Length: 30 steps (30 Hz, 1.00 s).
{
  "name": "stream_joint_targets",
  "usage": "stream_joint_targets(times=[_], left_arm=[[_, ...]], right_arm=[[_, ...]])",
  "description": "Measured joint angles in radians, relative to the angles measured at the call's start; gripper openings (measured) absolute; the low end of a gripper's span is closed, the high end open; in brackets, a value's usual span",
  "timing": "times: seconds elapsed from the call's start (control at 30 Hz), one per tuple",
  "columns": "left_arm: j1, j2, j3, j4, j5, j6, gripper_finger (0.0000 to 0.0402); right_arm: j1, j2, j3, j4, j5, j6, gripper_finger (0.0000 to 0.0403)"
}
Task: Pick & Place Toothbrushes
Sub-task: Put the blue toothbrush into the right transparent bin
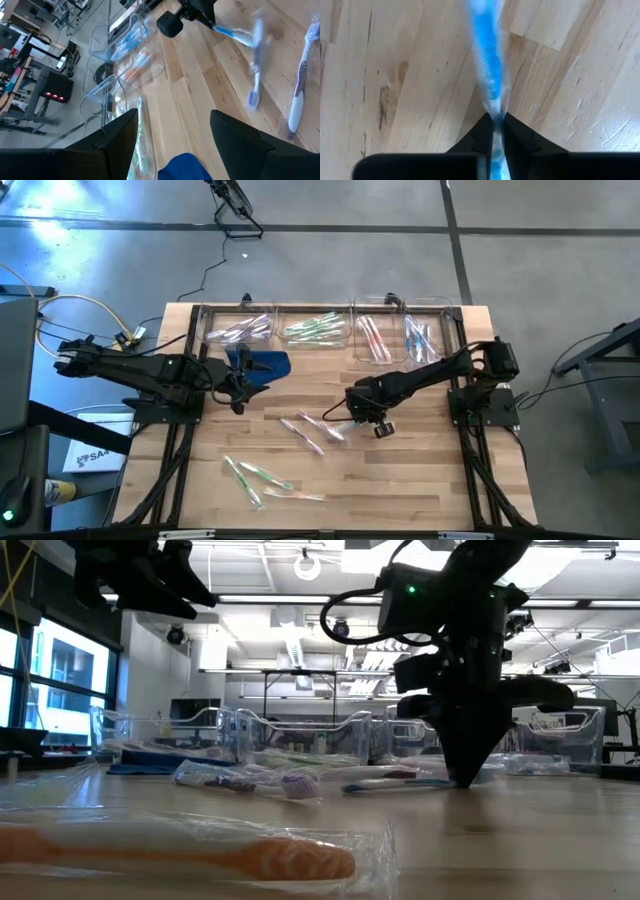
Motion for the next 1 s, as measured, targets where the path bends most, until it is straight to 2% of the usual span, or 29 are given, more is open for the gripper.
stream_joint_targets(times=[0.07, 0.37, 0.73, 0.9, 1.0], left_arm=[[0.0, 0.0, 0.0, 0.0, 0.0, 0.0, 0.0242], [0.0, 0.0, 0.0, 0.0, 0.0, 0.0, 0.0242], [0.0, 0.0, 0.0, 0.004, 0.0, 0.002, 0.0242], [0.0, 0.0, 0.0, 0.007, 0.0, 0.002, 0.0242], [0.0, 0.0, 0.0, 0.007, 0.0, 0.002, 0.0242]], right_arm=[[0.0, 0.0, 0.0, -0.011, 0.0, 0.0, 0.0011], [0.0, -0.073, -0.008, -0.072, 0.038, 0.027, 0.0005], [-0.015, -0.313, -0.005, -0.081, 0.081, 0.1, 0.0004], [-0.027, -0.434, -0.005, -0.078, 0.152, 0.178, 0.0004], [-0.038, -0.502, -0.003, -0.076, 0.234, 0.234, 0.0004]])
